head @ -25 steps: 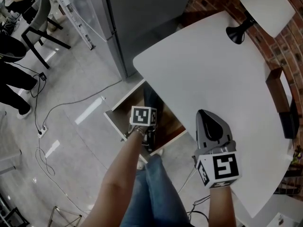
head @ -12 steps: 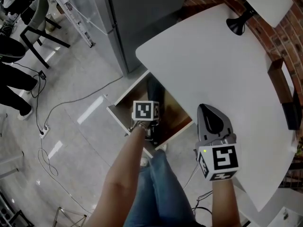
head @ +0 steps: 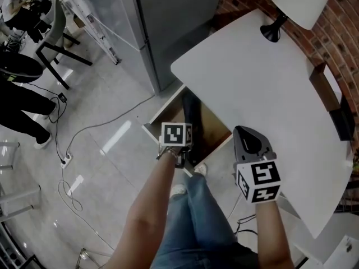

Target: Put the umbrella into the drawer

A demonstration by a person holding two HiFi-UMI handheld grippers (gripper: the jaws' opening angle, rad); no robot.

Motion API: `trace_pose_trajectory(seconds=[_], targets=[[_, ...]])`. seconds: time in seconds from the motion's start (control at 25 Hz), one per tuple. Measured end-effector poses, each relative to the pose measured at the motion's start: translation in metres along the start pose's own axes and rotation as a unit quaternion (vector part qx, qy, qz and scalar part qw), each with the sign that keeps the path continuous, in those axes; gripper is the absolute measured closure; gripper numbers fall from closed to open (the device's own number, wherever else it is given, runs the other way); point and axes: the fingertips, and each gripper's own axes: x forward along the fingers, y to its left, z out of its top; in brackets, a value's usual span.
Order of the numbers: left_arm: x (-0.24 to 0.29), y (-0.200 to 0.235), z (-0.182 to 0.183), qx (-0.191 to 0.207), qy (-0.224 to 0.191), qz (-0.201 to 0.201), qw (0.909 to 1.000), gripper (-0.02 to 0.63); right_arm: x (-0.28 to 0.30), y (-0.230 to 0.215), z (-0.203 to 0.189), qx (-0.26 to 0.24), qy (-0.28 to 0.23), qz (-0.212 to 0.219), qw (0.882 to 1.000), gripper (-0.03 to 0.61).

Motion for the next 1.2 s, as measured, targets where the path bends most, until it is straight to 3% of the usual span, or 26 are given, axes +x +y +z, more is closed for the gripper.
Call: trace_pose_trajectory(seconds=[0.12, 0.32, 0.44, 0.48, 0.56, 0.72, 0.84, 0.92, 1.2], targets=[[-0.013, -0.014, -0.003, 0.009, 0.005, -0.013, 0.9999, 0.285, -0.015, -0.002, 0.003, 0.023, 0.001, -0.007, 1.000, 0.578], [-0.052, -0.010, 0.003, 0.031, 0.008, 0.029, 0.9991, 0.285, -0.034, -0.003, 0.011, 0.041, -0.006, -0.019, 0.999, 0.578], [-0.071, -0.037, -0.002, 0.017, 0.009, -0.014, 0.9997, 0.285, -0.047, -0.002, 0.010, 0.058, -0.003, -0.029, 0.998, 0.578], [-0.081, -0.039, -0.002, 0.021, 0.004, -0.011, 0.9997, 0.285, -0.052, 0.000, 0.010, 0.062, -0.001, -0.030, 0.998, 0.578], [-0.100, -0.038, 0.000, 0.030, -0.004, 0.002, 0.9995, 0.285, -0.062, 0.005, 0.014, 0.063, -0.001, -0.029, 0.998, 0.578], [-0.117, -0.047, 0.003, 0.047, -0.012, -0.010, 0.9988, 0.285, -0.075, 0.013, 0.025, 0.043, -0.009, -0.031, 0.999, 0.578], [-0.134, -0.042, 0.004, 0.036, -0.014, 0.007, 0.9992, 0.300, -0.088, 0.011, 0.030, 0.046, -0.015, -0.050, 0.998, 0.578], [-0.147, -0.039, 0.006, 0.032, -0.022, 0.016, 0.9991, 0.327, -0.098, 0.009, 0.032, 0.059, -0.020, -0.067, 0.996, 0.578], [-0.196, -0.048, 0.009, 0.062, -0.071, 0.005, 0.9956, 0.328, -0.131, 0.018, 0.040, 0.077, -0.037, -0.076, 0.993, 0.578]])
